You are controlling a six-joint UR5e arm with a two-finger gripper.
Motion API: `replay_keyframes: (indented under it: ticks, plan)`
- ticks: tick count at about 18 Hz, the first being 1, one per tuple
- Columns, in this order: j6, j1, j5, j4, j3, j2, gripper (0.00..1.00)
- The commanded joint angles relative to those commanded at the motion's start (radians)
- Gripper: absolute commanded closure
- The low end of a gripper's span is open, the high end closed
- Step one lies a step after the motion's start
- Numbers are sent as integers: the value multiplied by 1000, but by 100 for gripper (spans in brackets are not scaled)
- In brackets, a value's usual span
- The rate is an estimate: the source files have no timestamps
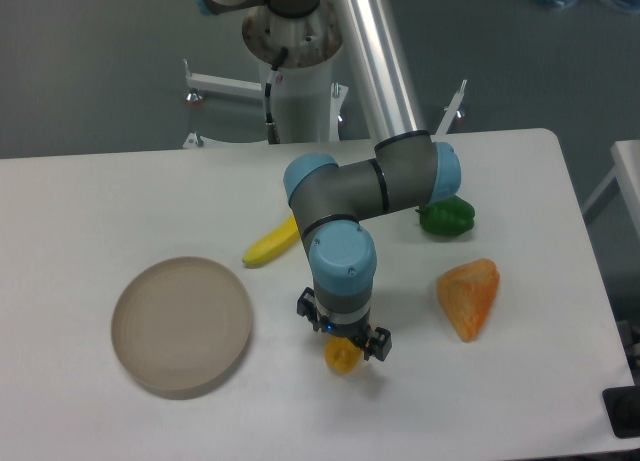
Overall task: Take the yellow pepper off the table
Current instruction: 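Lift the grasped yellow pepper up off the table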
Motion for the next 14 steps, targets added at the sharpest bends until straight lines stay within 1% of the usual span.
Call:
replay_keyframes:
  ticks: [1,2,3,4,5,6,9,14]
  plan:
    - [-3,0,0,0,0,-2,1]
    - [-5,0,0,0,0,-3,9]
    - [0,0,-2,-2,0,-3,21]
    - [-2,0,-2,-2,0,-3,53]
    - [3,0,-2,-3,3,1,80]
    - [5,3,-8,-5,3,8,88]
    - [6,9,-11,-18,-3,35,88]
    - [11,49,-35,-92,-5,101,88]
